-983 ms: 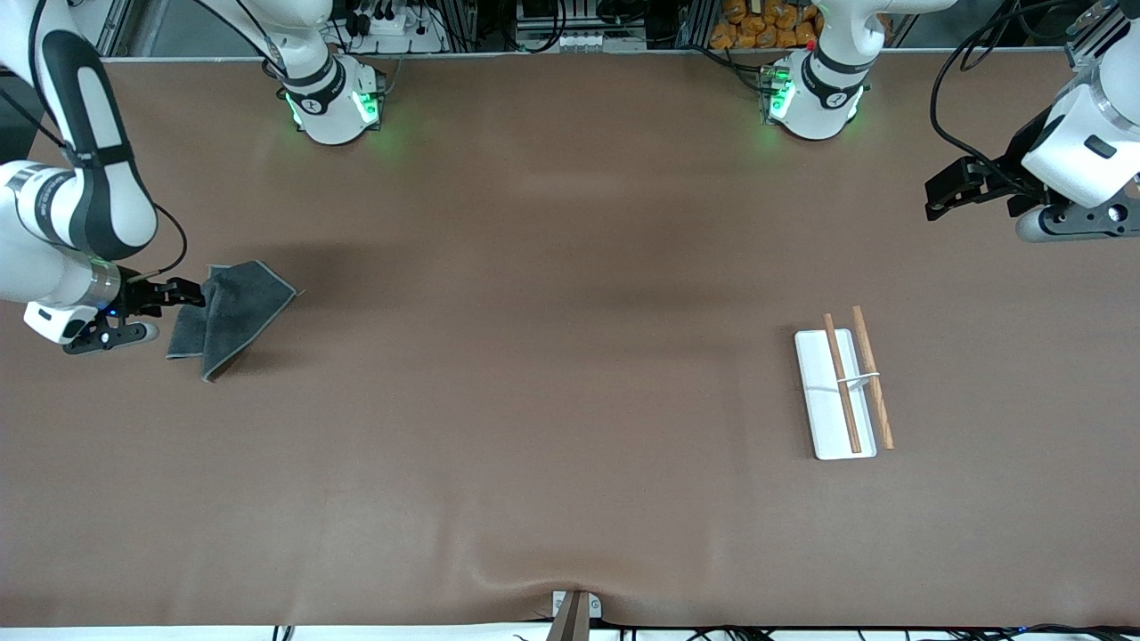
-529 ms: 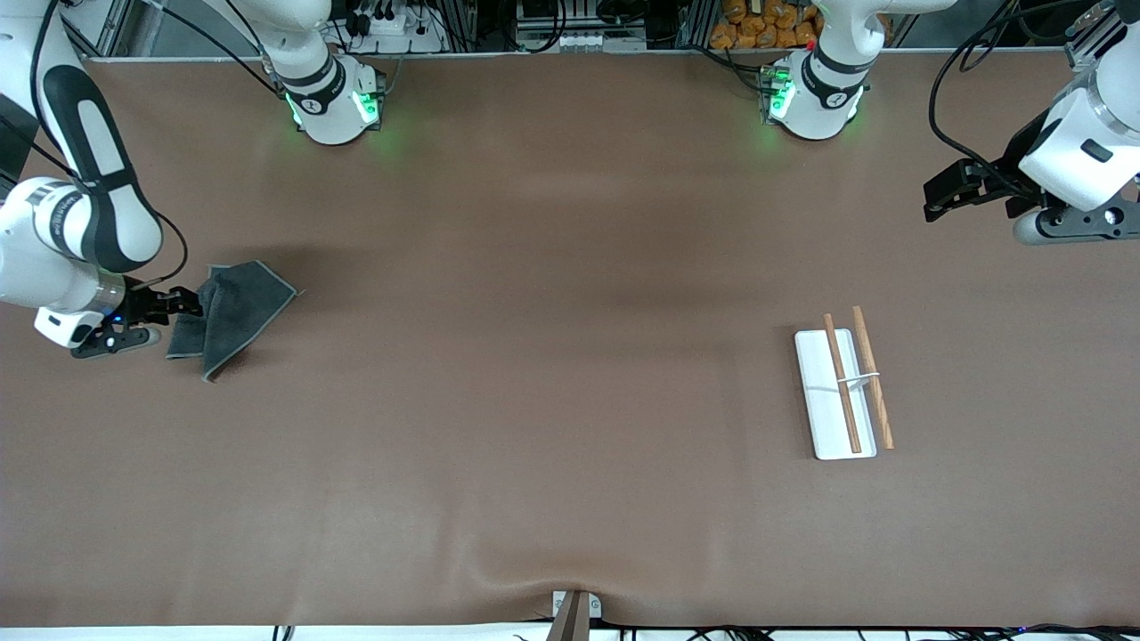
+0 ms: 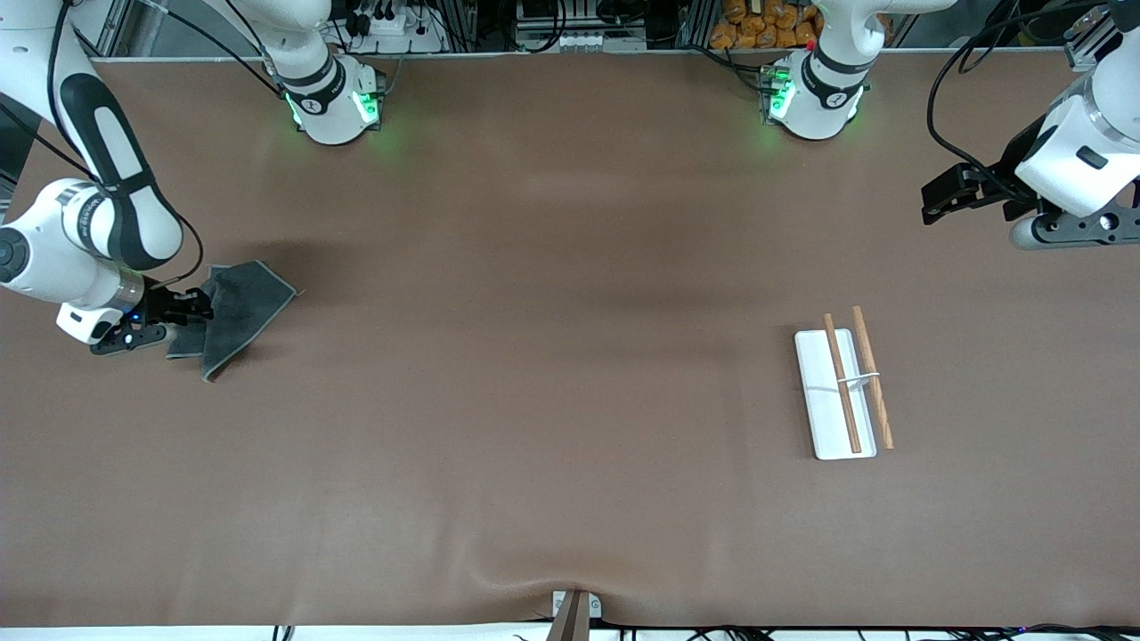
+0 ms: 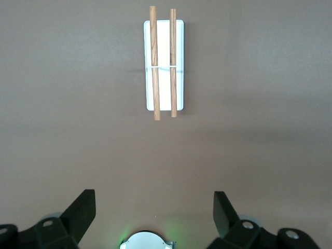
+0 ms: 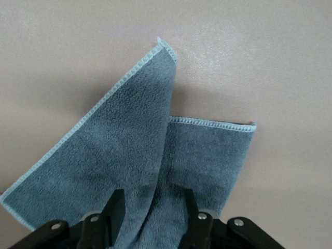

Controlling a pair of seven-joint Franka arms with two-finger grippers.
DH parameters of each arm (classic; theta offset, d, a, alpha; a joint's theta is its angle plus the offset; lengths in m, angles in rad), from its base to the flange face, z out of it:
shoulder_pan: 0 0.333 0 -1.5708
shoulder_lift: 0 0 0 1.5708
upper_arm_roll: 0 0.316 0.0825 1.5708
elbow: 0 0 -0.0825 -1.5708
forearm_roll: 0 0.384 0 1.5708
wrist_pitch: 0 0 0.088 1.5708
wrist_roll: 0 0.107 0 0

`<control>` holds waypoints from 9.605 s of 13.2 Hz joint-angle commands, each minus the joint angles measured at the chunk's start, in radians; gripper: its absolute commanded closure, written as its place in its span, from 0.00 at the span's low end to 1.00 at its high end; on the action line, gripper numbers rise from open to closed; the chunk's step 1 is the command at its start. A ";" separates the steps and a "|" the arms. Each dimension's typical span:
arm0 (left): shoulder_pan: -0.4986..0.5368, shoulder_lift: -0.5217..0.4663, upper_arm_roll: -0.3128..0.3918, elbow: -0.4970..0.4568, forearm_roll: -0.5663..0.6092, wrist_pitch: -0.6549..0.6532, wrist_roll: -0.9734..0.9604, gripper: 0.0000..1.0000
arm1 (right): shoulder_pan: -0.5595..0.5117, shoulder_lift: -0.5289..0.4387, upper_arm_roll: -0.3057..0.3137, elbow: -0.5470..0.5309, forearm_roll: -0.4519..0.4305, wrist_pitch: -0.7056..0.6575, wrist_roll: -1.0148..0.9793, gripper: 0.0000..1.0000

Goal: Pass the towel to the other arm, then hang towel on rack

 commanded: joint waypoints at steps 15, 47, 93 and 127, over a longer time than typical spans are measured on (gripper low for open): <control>-0.007 0.007 0.003 0.012 -0.014 -0.009 0.010 0.00 | -0.007 -0.034 0.019 -0.084 0.018 0.064 0.028 1.00; -0.201 0.188 -0.014 0.018 -0.217 0.207 -0.209 0.00 | 0.767 -0.114 0.022 0.645 0.805 -0.660 2.048 1.00; -0.173 0.441 -0.002 0.073 -0.565 0.450 -0.682 1.00 | 0.944 0.041 0.021 0.798 0.886 -0.325 2.454 0.00; 0.233 0.438 -0.006 -0.008 -0.184 0.328 0.642 1.00 | 0.527 -0.212 0.008 0.807 -0.004 -1.026 0.713 0.00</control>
